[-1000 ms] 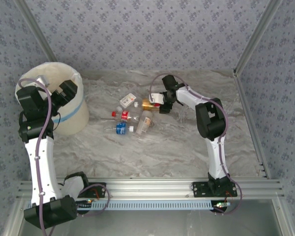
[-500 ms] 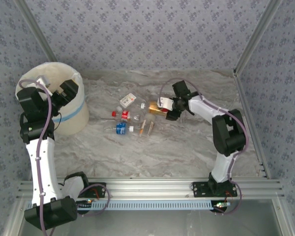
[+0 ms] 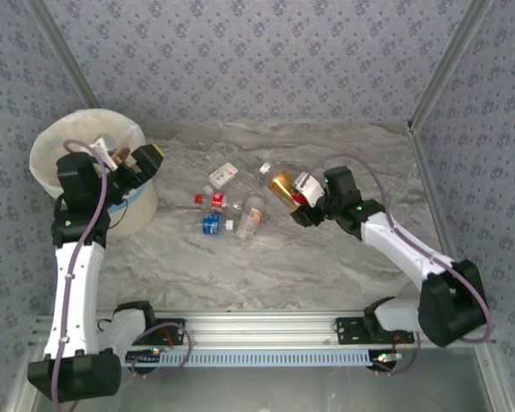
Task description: Put the plastic bottles in the bin
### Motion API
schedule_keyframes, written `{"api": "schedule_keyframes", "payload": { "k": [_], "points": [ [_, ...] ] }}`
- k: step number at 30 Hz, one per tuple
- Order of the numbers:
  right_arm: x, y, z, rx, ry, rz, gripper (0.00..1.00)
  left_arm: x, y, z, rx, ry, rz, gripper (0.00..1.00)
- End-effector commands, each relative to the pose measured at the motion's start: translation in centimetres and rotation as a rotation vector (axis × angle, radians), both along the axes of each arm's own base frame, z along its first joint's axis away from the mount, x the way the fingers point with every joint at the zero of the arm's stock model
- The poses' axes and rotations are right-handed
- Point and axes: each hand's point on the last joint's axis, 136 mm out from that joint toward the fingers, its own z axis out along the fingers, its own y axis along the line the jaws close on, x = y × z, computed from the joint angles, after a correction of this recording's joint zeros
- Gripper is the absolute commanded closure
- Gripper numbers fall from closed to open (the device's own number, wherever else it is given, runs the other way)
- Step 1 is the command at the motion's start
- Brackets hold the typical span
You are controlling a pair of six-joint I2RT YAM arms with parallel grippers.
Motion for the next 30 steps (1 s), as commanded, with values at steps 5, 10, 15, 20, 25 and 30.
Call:
{"api": "schedule_keyframes", "payload": {
  "k": [5,10,15,20,25,30],
  "points": [
    [-0.9,3.8,4.7,0.434,0.021,-0.13,0.56,1.4,-6.3,-0.4,-0.013,0.005,-0.165,0.01],
    [-0.7,6.4,5.9,0.487,0.021,-0.152,0.55,1.6,-11.3,-0.8,-0.004,0.006,-0.309,0.01],
    [-0.6,9.1,6.9,0.562,0.062,-0.118,0.55,1.4,-15.4,-1.1,0.038,-0.001,-0.421,0.01],
    [-1.1,11.5,6.8,0.537,0.096,-0.056,0.54,2.1,-17.1,-0.9,0.064,-0.02,-0.463,0.01],
    [-1.6,13.1,7.3,0.569,0.11,0.001,0.54,3.9,-16.7,-1.5,0.137,-0.02,-0.414,0.02],
    [-2.1,14.4,7.5,0.555,0.117,0.048,0.54,5.1,-17.2,-2.2,0.209,-0.001,-0.428,0.14]
  ]
}}
